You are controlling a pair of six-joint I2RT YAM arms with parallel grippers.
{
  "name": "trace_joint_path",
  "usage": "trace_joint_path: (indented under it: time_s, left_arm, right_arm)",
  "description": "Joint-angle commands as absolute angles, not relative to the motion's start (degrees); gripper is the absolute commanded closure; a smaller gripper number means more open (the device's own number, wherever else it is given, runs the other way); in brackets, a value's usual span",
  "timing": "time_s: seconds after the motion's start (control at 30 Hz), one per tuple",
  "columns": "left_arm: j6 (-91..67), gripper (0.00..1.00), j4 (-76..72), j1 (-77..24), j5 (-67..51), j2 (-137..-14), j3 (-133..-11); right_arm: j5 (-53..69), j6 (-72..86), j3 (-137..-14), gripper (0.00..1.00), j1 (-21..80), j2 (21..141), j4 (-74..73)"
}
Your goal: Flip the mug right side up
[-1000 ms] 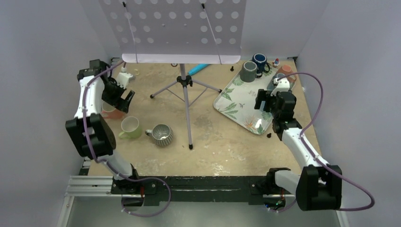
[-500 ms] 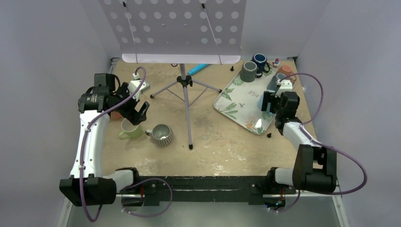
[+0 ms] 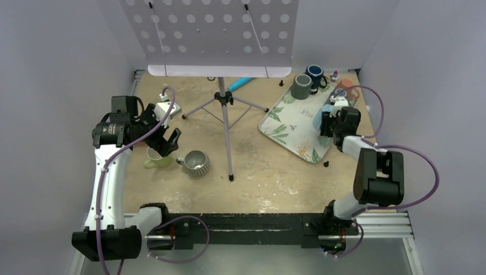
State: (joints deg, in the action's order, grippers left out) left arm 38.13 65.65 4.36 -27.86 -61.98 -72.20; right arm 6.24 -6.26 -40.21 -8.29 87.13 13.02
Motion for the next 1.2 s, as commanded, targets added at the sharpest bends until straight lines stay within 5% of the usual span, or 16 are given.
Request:
trace_joint_path:
  time_s: [0.0, 0.13, 0.37, 0.67, 0.87, 1.0, 1.17]
  left_arm:
    - [38.5, 0.0, 65.8, 4.5, -30.3, -60.6, -71.9]
    - [39.2, 0.0, 68.4, 4.5, -30.3, -59.7, -72.6]
    - [40.9, 0.0, 74.5, 4.4, -36.8, -56.3, -73.9]
    - [35.1, 0.0, 74.2, 4.5, -52.2, -51.4, -69.8]
    - [28.6, 0.03, 79.4, 4.5, -76.8, -50.8, -75.6]
    - [19.5, 0.05, 77.9, 4.5, -88.1, -51.0, -80.0]
    - [-18.6, 0.06, 48.1, 4.5, -88.5, -47.5, -77.7]
  right_arm:
    - [9.7, -8.1, -45.8, 0.65, -8.4, 90.4, 11.9]
    - [10.9, -9.6, -47.4, 0.99, -8.4, 91.1, 9.2]
    - [15.4, -6.9, -44.6, 1.0, -8.1, 80.5, 9.3]
    - [24.9, 2.6, -36.4, 1.0, -2.6, 52.8, 6.8]
    - [39.5, 5.2, -37.4, 1.0, 0.3, 38.2, 2.2]
    - [46.8, 10.4, -36.5, 1.0, 10.5, 30.8, 8.4]
    - [33.1, 26.8, -36.7, 1.0, 26.5, 28.8, 28.8]
